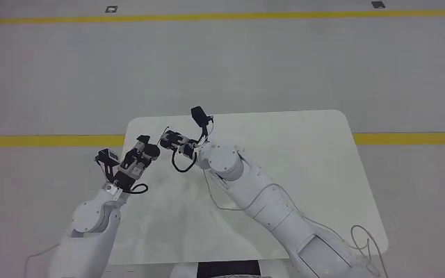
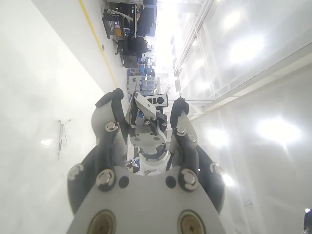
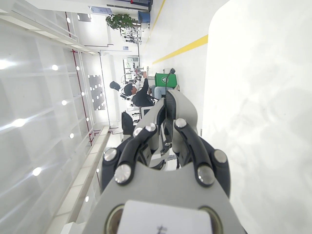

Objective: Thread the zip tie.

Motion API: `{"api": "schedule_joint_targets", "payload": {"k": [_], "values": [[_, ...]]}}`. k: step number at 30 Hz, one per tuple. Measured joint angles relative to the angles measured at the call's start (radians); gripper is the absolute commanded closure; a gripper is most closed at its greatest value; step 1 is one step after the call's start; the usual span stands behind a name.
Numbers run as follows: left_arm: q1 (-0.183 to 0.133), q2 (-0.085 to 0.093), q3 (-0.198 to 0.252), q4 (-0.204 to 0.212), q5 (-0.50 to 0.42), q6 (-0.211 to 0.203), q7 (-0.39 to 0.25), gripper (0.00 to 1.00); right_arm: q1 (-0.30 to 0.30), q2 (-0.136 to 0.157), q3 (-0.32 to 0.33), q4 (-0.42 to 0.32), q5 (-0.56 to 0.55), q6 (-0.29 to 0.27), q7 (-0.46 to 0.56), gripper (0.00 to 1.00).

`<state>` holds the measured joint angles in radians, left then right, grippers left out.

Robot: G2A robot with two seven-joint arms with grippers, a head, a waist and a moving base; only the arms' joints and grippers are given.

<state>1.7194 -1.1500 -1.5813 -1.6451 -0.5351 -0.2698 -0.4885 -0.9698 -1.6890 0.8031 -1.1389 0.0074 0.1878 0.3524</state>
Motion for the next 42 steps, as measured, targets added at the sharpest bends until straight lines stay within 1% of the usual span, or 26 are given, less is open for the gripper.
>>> {"api": "schedule_joint_targets", "payload": {"k": [6, 9, 13, 18, 24, 26, 28, 29, 31, 41, 42], "values": [[0.001, 0.001, 0.000, 0.003, 0.002, 0.004, -0.005, 0.67, 0.002, -0.005, -0.002, 0.003, 0.002, -0.009, -0.003, 1.00], [0.000, 0.001, -0.001, 0.003, 0.004, 0.005, -0.005, 0.76, 0.003, -0.007, -0.004, 0.006, 0.001, -0.012, -0.001, 1.00], [0.000, 0.001, 0.000, 0.004, 0.007, 0.002, -0.003, 0.81, 0.004, -0.009, -0.007, 0.010, -0.005, -0.014, 0.000, 1.00], [0.000, 0.001, 0.002, 0.007, 0.010, 0.002, -0.004, 0.81, 0.004, -0.011, -0.008, 0.016, -0.012, -0.014, 0.001, 1.00], [0.000, 0.001, 0.001, 0.008, 0.014, 0.004, -0.004, 0.84, 0.002, -0.013, -0.007, 0.016, -0.019, -0.016, -0.001, 1.00], [0.000, 0.001, 0.001, 0.008, 0.015, 0.005, -0.004, 0.87, 0.000, -0.013, -0.007, 0.015, -0.022, -0.018, -0.001, 1.00], [0.001, 0.001, 0.000, 0.009, 0.016, 0.005, -0.004, 0.88, -0.001, -0.014, -0.007, 0.013, -0.024, -0.018, -0.001, 1.00], [0.001, 0.002, 0.000, 0.009, 0.016, 0.005, -0.004, 0.90, -0.002, -0.014, -0.007, 0.012, -0.026, -0.018, -0.001, 1.00], [0.003, 0.002, 0.000, 0.009, 0.017, 0.005, -0.005, 1.00, -0.003, -0.014, -0.007, 0.009, -0.030, -0.018, -0.001, 1.00], [0.009, 0.002, -0.002, 0.009, 0.017, 0.004, -0.006, 1.00, -0.008, -0.015, -0.006, -0.003, -0.049, -0.010, 0.004, 1.00], [0.009, 0.002, -0.003, 0.009, 0.017, 0.004, -0.007, 1.00, -0.009, -0.015, -0.005, -0.004, -0.052, -0.010, 0.004, 0.87]]}}
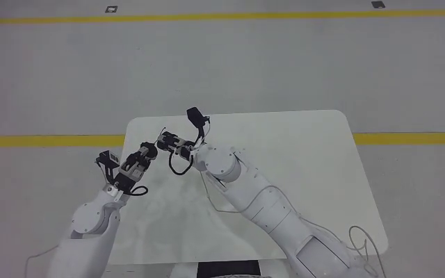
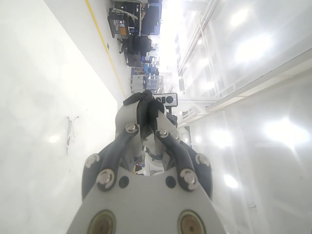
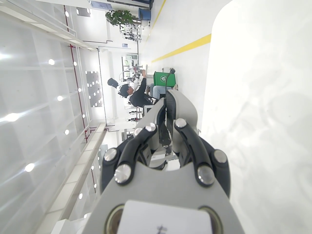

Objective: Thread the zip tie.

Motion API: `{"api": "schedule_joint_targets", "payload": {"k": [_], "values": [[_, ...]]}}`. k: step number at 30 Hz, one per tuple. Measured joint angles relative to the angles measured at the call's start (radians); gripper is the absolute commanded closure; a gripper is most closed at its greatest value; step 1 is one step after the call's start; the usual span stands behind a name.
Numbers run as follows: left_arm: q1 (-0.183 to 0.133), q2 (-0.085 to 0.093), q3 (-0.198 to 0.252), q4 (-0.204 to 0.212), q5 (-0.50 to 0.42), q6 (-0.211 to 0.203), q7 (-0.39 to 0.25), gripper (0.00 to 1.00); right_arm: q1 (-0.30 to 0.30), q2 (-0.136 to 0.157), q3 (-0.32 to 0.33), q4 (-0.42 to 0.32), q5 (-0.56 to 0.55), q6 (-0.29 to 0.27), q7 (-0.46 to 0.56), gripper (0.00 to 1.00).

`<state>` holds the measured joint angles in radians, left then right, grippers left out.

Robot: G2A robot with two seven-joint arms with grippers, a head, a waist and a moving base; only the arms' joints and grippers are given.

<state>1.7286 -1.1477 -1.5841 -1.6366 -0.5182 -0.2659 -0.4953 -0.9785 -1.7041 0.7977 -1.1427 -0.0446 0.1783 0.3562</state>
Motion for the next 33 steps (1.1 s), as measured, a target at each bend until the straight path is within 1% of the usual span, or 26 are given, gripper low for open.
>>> {"api": "schedule_joint_targets", "payload": {"k": [1, 2, 10, 14, 17, 20, 21, 23, 25, 26, 27, 29, 33], "values": [[0.000, 0.000, -0.001, 0.000, 0.000, -0.001, -0.001, 1.00, 0.000, 0.000, 0.000, 0.000, -0.004, 0.000, 0.001, 0.07], [0.001, 0.000, -0.002, 0.000, -0.001, -0.002, -0.002, 1.00, -0.001, 0.000, 0.001, 0.000, -0.006, 0.000, 0.001, 0.00], [0.007, 0.004, -0.021, -0.002, -0.001, -0.001, -0.028, 1.00, -0.014, 0.007, 0.026, -0.009, -0.014, -0.008, 0.004, 0.00], [0.018, 0.009, -0.045, -0.012, -0.042, 0.039, -0.085, 1.00, -0.031, 0.021, 0.067, -0.012, 0.010, -0.053, 0.058, 0.00], [0.028, 0.016, -0.078, -0.021, -0.098, 0.093, -0.167, 1.00, -0.037, 0.035, 0.113, -0.002, 0.049, -0.106, 0.149, 0.00], [0.035, 0.027, -0.123, -0.025, -0.168, 0.172, -0.281, 1.00, -0.034, 0.049, 0.150, 0.016, 0.087, -0.146, 0.253, 0.00], [0.036, 0.031, -0.142, -0.022, -0.196, 0.206, -0.329, 1.00, -0.028, 0.052, 0.159, 0.029, 0.106, -0.158, 0.300, 0.00], [0.036, 0.038, -0.175, -0.013, -0.229, 0.251, -0.389, 1.00, -0.012, 0.055, 0.167, 0.056, 0.141, -0.181, 0.379, 0.00], [0.032, 0.042, -0.196, -0.004, -0.246, 0.280, -0.430, 1.00, -0.003, 0.056, 0.165, 0.072, 0.166, -0.193, 0.443, 0.00], [0.029, 0.044, -0.206, 0.000, -0.243, 0.281, -0.445, 1.00, -0.002, 0.055, 0.165, 0.073, 0.166, -0.193, 0.459, 0.00], [0.028, 0.045, -0.209, 0.000, -0.240, 0.278, -0.449, 1.00, -0.003, 0.055, 0.165, 0.072, 0.164, -0.193, 0.452, 0.00], [0.028, 0.045, -0.209, 0.000, -0.239, 0.274, -0.448, 1.00, -0.003, 0.055, 0.165, 0.072, 0.162, -0.192, 0.431, 0.00], [0.028, 0.045, -0.208, -0.001, -0.239, 0.274, -0.447, 1.00, -0.003, 0.055, 0.165, 0.071, 0.162, -0.192, 0.429, 0.00]]}}
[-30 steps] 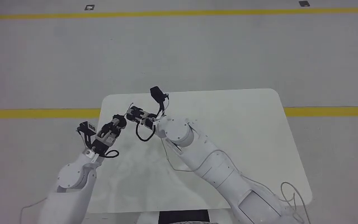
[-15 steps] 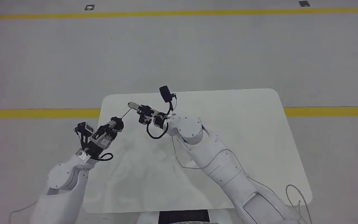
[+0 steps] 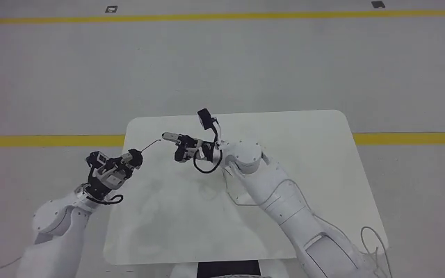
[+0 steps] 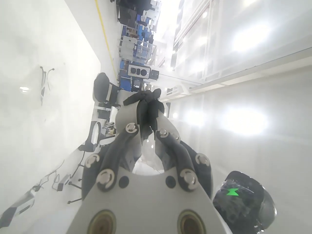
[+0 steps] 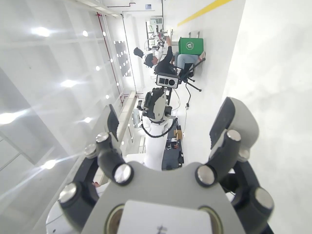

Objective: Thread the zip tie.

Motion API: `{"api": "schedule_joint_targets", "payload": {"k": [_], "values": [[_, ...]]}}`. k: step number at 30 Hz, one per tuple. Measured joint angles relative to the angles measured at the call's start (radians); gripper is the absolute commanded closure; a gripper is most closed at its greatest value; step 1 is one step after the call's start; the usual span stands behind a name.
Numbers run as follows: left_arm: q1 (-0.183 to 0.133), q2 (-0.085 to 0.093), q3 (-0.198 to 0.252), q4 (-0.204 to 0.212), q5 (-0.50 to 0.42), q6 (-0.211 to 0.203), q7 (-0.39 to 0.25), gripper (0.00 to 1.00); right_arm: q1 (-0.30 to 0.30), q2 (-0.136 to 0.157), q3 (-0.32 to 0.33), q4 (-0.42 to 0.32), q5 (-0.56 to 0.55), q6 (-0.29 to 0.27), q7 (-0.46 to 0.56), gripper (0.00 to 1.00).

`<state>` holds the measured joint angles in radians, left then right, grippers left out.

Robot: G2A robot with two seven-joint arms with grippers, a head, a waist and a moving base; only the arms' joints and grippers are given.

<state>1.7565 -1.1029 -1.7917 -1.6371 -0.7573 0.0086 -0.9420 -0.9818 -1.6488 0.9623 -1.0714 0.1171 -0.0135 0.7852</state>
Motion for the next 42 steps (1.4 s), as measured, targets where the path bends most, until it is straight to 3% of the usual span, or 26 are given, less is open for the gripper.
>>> {"api": "schedule_joint_targets", "payload": {"k": [4, 9, 12, 21, 42], "values": [[-0.015, 0.003, 0.017, 0.022, 0.006, 0.035, -0.017, 1.00, -0.014, 0.002, 0.022, 0.012, 0.077, 0.000, 0.041, 0.00], [-0.029, 0.016, -0.013, 0.094, -0.038, 0.126, -0.151, 1.00, 0.034, -0.003, 0.036, 0.118, 0.295, 0.024, 0.277, 0.00], [-0.040, 0.023, -0.030, 0.130, -0.058, 0.157, -0.211, 1.00, 0.087, -0.016, 0.009, 0.206, 0.348, 0.044, 0.352, 0.00], [-0.087, 0.034, -0.016, 0.198, -0.087, 0.184, -0.304, 1.00, 0.227, -0.081, -0.066, 0.446, 0.512, 0.074, 0.431, 0.00], [-0.091, 0.035, -0.013, 0.201, -0.085, 0.181, -0.306, 1.00, 0.229, -0.082, -0.065, 0.450, 0.516, 0.071, 0.425, 0.00]]}}
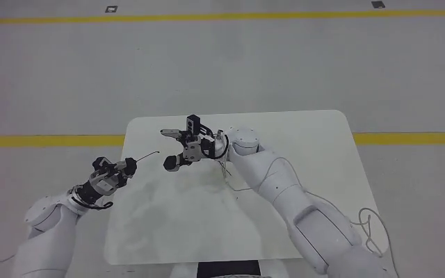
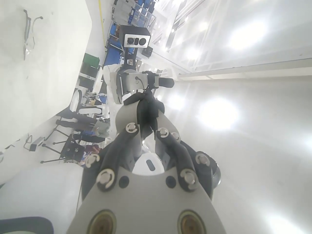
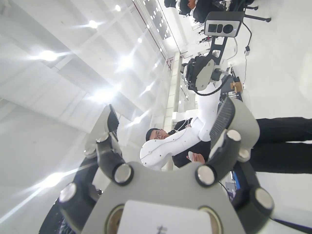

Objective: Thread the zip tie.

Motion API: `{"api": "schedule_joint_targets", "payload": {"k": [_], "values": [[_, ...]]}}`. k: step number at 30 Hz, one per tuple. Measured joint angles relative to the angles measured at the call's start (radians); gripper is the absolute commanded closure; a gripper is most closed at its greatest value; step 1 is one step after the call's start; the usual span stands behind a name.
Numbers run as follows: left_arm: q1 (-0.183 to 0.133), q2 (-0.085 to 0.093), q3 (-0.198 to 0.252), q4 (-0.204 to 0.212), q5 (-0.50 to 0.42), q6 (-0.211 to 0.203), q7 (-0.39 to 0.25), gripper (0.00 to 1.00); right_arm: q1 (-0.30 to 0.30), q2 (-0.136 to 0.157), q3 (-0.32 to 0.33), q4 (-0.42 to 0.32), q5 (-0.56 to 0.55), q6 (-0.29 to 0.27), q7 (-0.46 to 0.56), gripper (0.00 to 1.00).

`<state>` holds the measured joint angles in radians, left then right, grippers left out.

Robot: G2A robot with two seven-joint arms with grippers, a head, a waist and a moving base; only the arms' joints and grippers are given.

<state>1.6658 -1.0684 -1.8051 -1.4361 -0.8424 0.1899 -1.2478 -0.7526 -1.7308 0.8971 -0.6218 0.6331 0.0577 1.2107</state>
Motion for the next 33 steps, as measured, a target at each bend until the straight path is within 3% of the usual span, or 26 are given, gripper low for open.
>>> {"api": "schedule_joint_targets", "payload": {"k": [21, 26, 33], "values": [[0.000, 0.000, 0.000, 0.000, 0.000, 0.000, 0.000, 1.00, -0.007, 0.000, 0.001, -0.008, 0.002, 0.001, -0.009, 0.00], [0.000, 0.000, 0.000, 0.000, 0.000, 0.000, 0.000, 1.00, -0.039, 0.003, 0.004, -0.051, 0.016, 0.049, -0.060, 0.00], [0.000, 0.000, 0.000, 0.000, 0.000, 0.000, 0.000, 1.00, -0.036, -0.005, -0.004, -0.029, 0.039, 0.069, -0.075, 0.00]]}}
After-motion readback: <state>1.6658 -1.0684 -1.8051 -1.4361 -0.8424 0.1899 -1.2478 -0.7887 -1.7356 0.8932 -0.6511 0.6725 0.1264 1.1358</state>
